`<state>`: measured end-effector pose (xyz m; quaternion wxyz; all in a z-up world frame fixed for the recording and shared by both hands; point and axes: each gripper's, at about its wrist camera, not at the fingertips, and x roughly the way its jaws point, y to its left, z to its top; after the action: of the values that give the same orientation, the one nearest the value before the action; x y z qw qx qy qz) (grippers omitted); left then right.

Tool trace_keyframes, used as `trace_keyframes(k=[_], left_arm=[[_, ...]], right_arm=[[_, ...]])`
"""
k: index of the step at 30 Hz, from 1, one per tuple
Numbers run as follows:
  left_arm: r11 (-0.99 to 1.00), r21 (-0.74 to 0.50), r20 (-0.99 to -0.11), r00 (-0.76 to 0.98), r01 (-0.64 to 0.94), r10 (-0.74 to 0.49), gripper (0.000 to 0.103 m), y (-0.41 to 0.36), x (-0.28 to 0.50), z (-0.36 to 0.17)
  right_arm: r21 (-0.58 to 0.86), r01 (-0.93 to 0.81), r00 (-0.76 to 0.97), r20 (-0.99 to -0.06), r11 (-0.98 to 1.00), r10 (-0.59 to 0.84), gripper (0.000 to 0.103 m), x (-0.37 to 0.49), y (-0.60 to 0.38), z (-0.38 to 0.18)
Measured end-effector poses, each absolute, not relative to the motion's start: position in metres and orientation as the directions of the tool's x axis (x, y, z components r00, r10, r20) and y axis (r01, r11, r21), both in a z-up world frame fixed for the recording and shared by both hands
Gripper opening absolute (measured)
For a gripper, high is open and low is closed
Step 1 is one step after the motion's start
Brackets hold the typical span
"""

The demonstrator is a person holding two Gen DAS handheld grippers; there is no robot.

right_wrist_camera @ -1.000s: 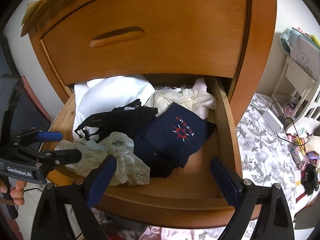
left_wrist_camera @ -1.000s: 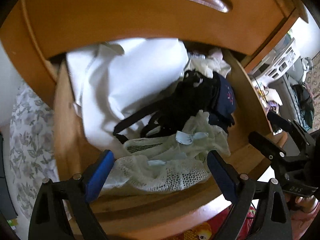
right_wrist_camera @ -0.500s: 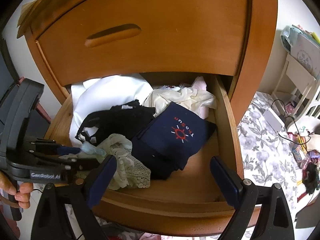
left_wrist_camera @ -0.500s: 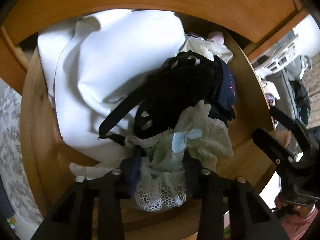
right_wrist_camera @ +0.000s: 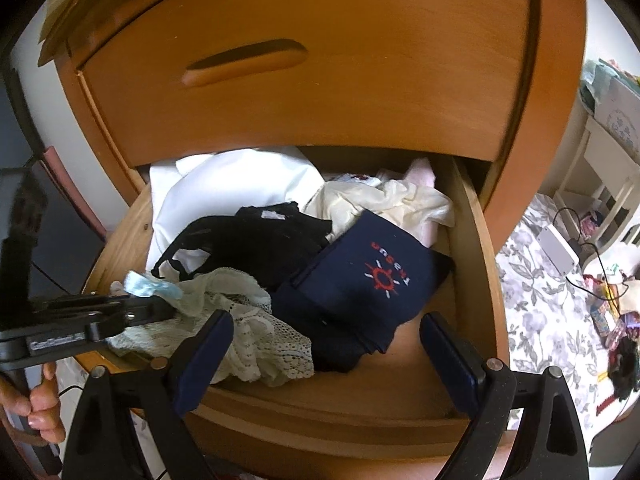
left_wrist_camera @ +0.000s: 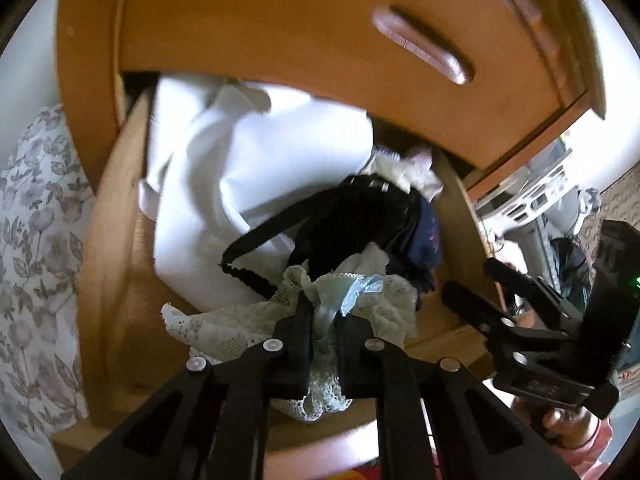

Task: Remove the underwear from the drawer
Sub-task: 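Grasp the pale green lace cloth with the left tool, then grasp the black strappy garment with the right tool while the left tool holds the lace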

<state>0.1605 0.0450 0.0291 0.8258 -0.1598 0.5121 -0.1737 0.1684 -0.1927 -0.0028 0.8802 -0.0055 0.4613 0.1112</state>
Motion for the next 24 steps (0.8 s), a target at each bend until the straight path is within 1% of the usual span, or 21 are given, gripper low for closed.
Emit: trace_keyframes(k=[5, 12, 16, 24], left_arm=[[0.894, -0.44, -0.759, 0.494, 0.091, -0.424, 0.01, 0.062, 0.154, 0.045], [0.919, -0.394, -0.73, 0.606, 0.006, -0.317, 0.01, 0.088, 0.15, 0.064], [0.924, -0.379, -0.722, 0.64, -0.045, -0.264, 0.01, 0.104, 0.15, 0.067], [0.927, -0.354, -0.701, 0.69, -0.121, -0.178, 0.01, 0.124, 0.151, 0.073]], right_arm=[[0.085, -0.236, 0.554, -0.806, 0.968, 0.206, 0.091, 0.176, -0.177, 0.002], [0.062, -0.283, 0.54, -0.815, 0.957, 0.212, 0.087, 0.189, -0.15, 0.0], [0.038, -0.314, 0.526, -0.825, 0.949, 0.207, 0.083, 0.195, -0.133, -0.004], [-0.02, -0.348, 0.49, -0.856, 0.937, 0.164, 0.081, 0.21, -0.106, -0.014]])
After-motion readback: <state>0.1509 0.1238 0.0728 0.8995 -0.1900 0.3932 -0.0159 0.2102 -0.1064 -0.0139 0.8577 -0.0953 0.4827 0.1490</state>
